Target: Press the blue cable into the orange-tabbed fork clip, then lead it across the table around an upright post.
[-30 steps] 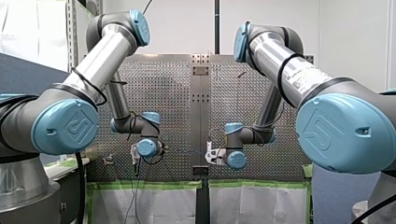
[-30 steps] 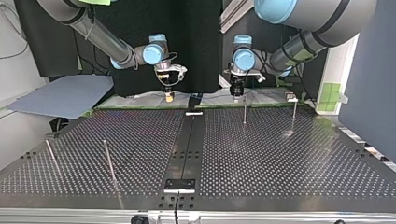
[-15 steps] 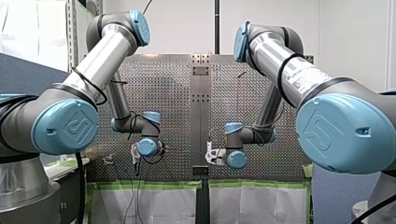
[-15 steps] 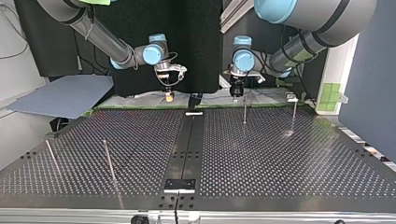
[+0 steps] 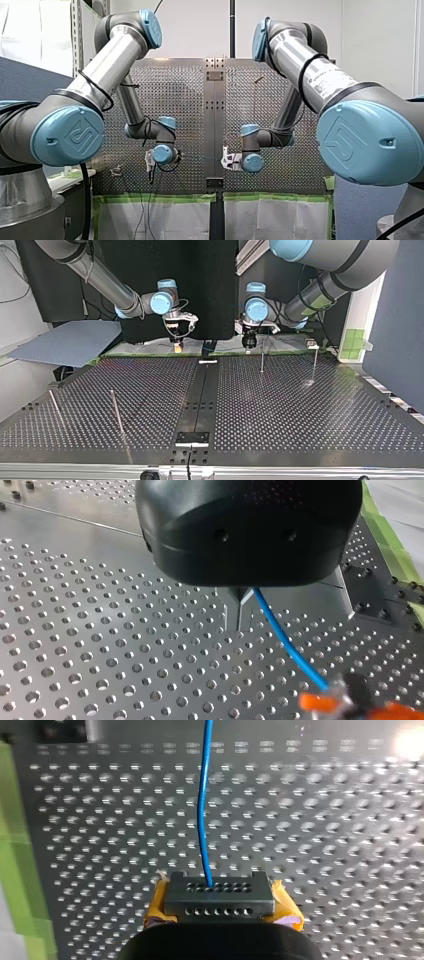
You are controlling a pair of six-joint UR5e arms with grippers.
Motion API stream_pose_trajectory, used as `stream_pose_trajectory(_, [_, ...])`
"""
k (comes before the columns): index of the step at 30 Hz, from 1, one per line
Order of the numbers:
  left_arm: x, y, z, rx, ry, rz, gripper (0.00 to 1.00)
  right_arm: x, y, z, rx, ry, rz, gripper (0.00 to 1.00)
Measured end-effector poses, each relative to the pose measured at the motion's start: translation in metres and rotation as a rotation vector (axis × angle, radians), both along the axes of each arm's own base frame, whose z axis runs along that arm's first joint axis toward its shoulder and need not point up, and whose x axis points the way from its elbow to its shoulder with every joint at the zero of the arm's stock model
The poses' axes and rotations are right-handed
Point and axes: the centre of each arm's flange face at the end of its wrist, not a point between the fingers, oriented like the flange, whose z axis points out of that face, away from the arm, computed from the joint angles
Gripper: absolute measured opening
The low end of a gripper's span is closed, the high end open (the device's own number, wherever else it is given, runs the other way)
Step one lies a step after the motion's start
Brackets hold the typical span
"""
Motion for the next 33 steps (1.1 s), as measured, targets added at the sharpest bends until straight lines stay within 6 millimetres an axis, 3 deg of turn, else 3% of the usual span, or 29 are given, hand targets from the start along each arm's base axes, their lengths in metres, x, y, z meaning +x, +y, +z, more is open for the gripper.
stream_pose_trajectory(21, [0.002, -0.039, 0.02, 0.086, 0.027, -0.043, 0.0, 0.004, -0.007, 0.122, -0.083, -0.05, 0.005, 0.0])
stream_pose_trajectory(25, [0.003, -0.047, 0.035, 0.111, 0.018, -0.044, 0.0, 0.003, -0.007, 0.134, -0.092, -0.055, 0.005, 0.0])
stream_pose_trajectory(33, [0.008, -0.065, 0.075, 0.105, -0.021, -0.058, 0.0, 0.004, -0.006, 0.139, -0.094, -0.056, 0.007, 0.0])
